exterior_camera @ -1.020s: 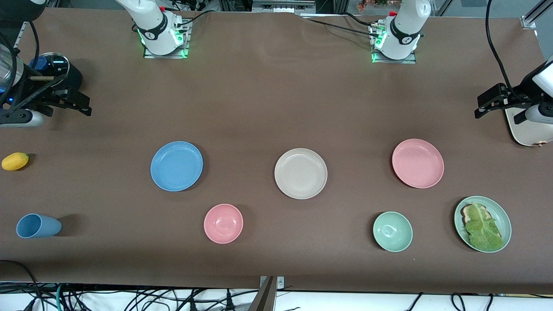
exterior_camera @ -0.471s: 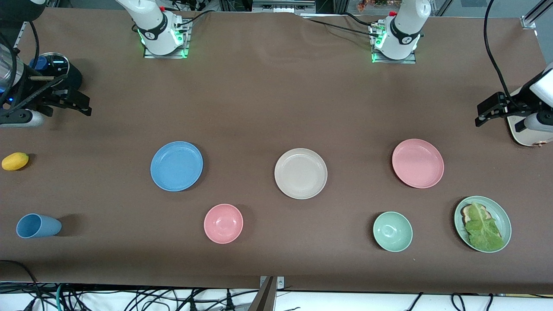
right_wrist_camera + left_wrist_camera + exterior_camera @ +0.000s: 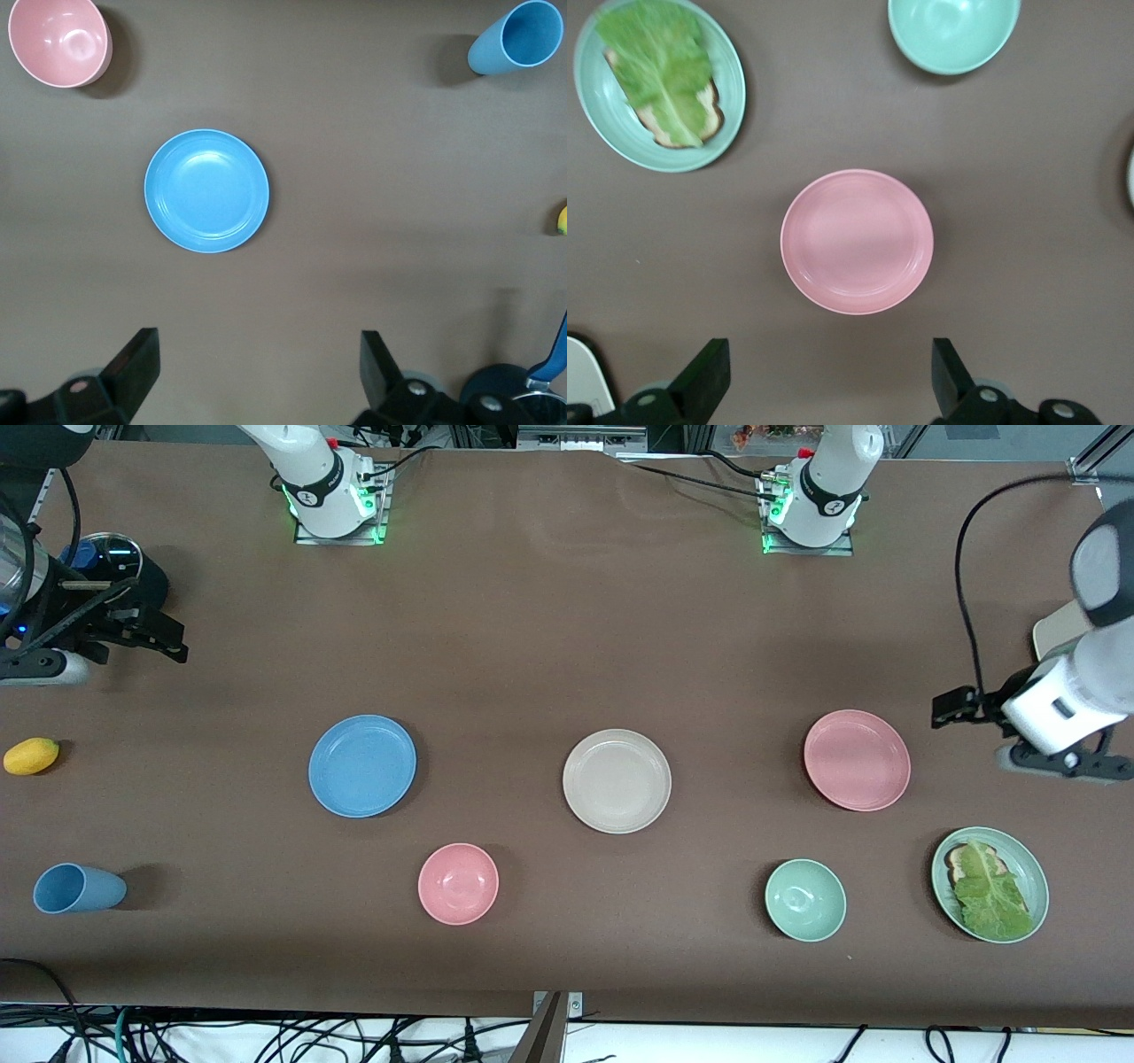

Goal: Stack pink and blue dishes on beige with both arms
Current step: 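Move the left gripper to the pink plate's rim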

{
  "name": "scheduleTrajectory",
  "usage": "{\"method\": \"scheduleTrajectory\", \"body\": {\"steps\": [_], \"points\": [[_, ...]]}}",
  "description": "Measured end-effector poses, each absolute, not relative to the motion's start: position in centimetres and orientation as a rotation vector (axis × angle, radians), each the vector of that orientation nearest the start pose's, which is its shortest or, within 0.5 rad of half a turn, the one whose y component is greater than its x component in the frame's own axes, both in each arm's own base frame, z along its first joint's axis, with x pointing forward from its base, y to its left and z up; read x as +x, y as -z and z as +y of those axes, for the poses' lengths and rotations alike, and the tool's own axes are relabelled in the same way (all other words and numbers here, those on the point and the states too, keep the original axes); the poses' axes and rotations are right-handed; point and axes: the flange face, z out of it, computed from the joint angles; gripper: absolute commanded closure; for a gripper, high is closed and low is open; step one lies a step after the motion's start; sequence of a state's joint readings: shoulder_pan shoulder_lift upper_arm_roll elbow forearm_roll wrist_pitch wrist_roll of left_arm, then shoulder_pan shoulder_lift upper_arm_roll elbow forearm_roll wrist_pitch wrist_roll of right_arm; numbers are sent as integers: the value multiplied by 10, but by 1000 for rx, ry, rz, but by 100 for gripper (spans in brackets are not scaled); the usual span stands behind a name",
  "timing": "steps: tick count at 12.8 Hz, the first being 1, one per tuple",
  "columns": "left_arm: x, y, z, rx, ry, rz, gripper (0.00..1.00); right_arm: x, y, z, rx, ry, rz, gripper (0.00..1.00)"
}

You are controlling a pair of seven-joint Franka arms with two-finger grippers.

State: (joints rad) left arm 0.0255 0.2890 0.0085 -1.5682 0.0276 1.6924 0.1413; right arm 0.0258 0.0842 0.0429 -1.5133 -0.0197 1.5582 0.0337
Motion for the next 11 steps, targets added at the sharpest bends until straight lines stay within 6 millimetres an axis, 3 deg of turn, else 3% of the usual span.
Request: {"method": "scheduleTrajectory", "body": {"steps": [3,6,11], "points": [[644,-382,49,-3109,-424,118,0,577,-603,37,-3159,-59,-55,0],[649,-339,76,-3118,-382,62,0,583,-606,37,-3157,11,-55,0],[620,-254,96,-3127,-216,15,0,592,-613,37,-3150,138,-53,0]]}}
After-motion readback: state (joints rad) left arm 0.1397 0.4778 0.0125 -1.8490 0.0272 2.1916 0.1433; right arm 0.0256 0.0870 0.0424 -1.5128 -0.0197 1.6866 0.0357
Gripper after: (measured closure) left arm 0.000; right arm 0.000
